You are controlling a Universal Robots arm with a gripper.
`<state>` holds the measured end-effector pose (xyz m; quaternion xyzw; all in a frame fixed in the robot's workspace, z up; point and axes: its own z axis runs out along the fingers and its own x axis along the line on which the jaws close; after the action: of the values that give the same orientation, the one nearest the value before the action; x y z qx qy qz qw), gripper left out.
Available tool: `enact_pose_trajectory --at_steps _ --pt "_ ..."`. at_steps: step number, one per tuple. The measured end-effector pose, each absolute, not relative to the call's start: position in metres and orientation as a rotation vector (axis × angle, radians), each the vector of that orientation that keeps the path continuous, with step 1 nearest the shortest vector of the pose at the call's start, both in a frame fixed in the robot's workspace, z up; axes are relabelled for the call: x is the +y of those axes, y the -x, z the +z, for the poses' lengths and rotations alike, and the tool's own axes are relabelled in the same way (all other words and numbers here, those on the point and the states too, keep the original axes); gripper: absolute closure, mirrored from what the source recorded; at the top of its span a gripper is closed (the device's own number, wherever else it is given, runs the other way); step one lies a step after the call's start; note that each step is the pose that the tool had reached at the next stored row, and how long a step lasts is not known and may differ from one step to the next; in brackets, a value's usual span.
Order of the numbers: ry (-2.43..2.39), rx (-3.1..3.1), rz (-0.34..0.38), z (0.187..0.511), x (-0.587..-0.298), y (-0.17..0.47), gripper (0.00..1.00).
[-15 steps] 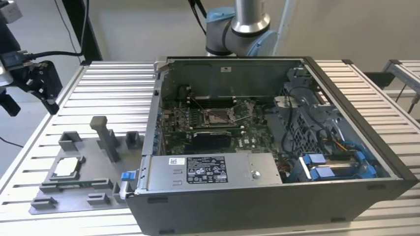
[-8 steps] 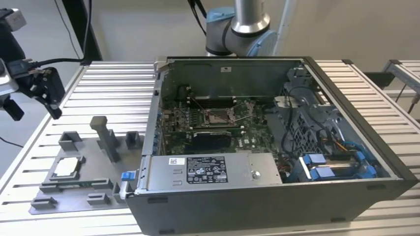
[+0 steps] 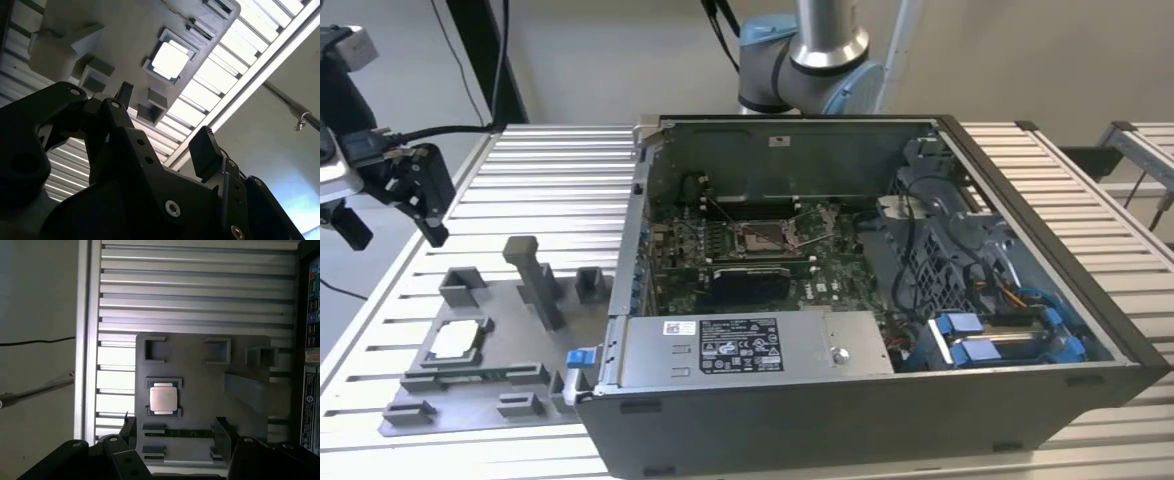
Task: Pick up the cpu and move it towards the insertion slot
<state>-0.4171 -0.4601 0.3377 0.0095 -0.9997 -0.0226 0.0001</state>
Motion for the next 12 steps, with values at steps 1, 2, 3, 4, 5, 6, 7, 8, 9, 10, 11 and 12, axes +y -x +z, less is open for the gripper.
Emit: enact_pose_trajectory --at_steps 1,2,3,4,5,6,7,8,9,10,11,12 --pt "-0.03 -3.14 -0.071 0.3375 -0.4601 0.4171 0.0" --pt "-0.03 -3.141 -0.071 0.3375 -0.4601 0.4171 0.0" --pt "-0.03 -3.141 -0.071 0.3374 -0.4601 0.4171 0.0" --pt "-0.03 -3.141 -0.071 0.3371 -0.46 0.4171 0.0" --pt "-0.03 -3.141 -0.072 0.3366 -0.46 0.417 0.0" --pt "-0.03 -3.141 -0.071 0.3361 -0.46 0.417 0.0" --pt "-0.03 -3.141 -0.071 0.3354 -0.4598 0.4169 0.0" --pt "-0.03 -3.14 -0.071 0.3346 -0.4594 0.417 0.0" --pt "-0.03 -3.141 -0.071 0.3334 -0.4591 0.4171 0.0" --pt "-0.03 -3.141 -0.071 0.3322 -0.4588 0.4171 0.0" --pt "-0.03 -3.141 -0.071 0.331 -0.4585 0.417 0.0" --pt "-0.03 -3.141 -0.071 0.3299 -0.4583 0.417 0.0"
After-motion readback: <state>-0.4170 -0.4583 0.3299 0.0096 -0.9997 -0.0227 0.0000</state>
